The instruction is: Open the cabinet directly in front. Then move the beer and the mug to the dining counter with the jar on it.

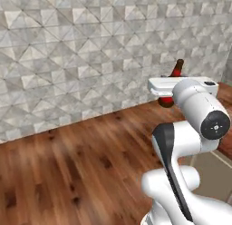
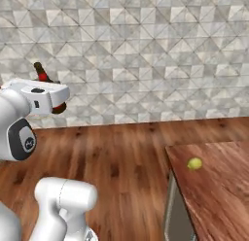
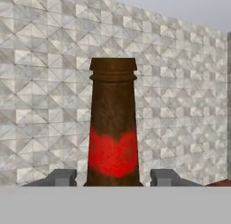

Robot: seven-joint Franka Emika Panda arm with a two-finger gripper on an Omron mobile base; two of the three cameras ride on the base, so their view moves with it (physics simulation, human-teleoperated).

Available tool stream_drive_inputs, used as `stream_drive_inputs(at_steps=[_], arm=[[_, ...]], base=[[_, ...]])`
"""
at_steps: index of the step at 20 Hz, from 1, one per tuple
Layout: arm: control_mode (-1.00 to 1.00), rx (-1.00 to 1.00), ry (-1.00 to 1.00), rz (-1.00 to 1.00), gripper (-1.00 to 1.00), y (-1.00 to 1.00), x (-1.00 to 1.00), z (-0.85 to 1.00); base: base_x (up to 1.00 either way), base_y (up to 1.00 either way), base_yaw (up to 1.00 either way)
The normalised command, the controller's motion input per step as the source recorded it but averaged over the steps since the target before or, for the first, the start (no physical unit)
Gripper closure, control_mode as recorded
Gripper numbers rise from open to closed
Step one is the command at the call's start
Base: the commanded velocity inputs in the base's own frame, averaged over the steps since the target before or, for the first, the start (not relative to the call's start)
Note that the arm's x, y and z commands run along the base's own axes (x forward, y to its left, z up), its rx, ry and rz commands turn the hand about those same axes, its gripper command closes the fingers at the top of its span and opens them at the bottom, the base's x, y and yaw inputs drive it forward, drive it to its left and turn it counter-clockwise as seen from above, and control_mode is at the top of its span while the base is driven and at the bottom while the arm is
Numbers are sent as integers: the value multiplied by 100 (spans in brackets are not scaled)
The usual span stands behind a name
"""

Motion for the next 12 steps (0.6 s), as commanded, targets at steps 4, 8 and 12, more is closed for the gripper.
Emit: stream_drive_inputs(at_steps=[4, 8, 12], arm=[[100, 0, 0, 0, 100, 0, 0, 0], [100, 0, 0, 0, 100, 0, 0, 0], [100, 0, 0, 0, 100, 0, 0, 0]], base=[[-10, -9, -88], [-19, -38, -78], [-24, -46, -75]])
